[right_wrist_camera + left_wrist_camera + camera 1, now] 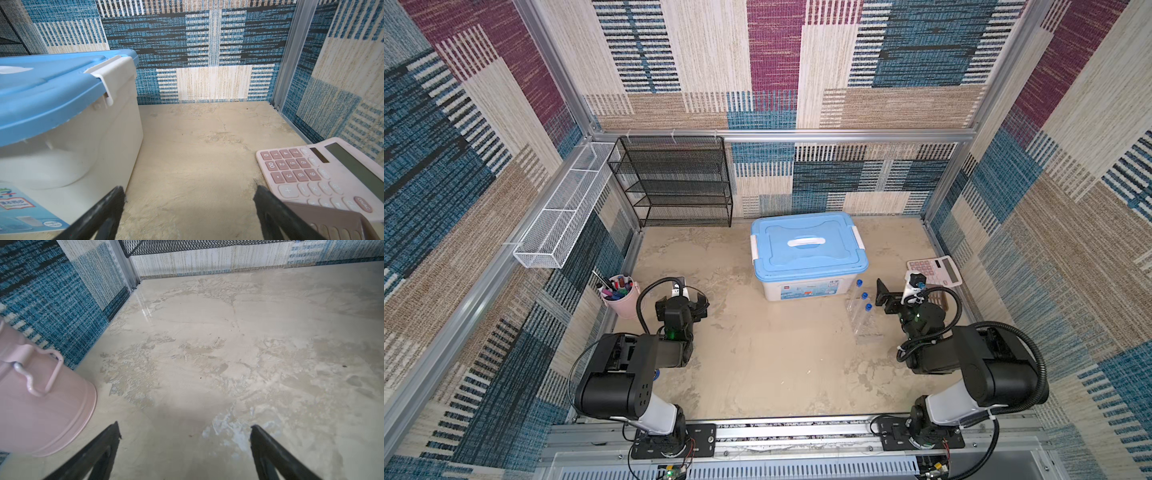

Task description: Organize the chemistry lab equipment

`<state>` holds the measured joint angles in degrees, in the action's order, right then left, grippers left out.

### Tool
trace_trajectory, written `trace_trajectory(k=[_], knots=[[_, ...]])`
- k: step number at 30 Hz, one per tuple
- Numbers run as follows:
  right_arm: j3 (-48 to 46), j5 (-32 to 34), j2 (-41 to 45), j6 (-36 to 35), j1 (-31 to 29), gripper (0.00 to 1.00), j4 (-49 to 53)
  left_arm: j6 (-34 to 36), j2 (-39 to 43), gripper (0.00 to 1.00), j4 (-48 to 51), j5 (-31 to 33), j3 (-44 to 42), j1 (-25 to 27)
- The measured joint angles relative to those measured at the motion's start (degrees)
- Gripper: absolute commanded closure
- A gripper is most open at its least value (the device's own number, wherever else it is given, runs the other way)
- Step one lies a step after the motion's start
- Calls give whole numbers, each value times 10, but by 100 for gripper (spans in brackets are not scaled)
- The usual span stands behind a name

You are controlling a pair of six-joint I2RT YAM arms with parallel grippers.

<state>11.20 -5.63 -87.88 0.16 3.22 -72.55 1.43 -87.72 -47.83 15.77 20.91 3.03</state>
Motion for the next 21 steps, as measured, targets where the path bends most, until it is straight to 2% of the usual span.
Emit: trace_trajectory(k=[2, 7, 21], knots=[[0, 0, 0, 0, -1, 1, 0, -2, -2, 0, 2, -51, 30, -19], [1, 0, 0, 0, -1, 1, 0, -10, -6, 1, 21, -100, 40, -42], [1, 0, 0, 0, -2, 1, 0, -11, -6, 1, 23, -121, 39, -41]])
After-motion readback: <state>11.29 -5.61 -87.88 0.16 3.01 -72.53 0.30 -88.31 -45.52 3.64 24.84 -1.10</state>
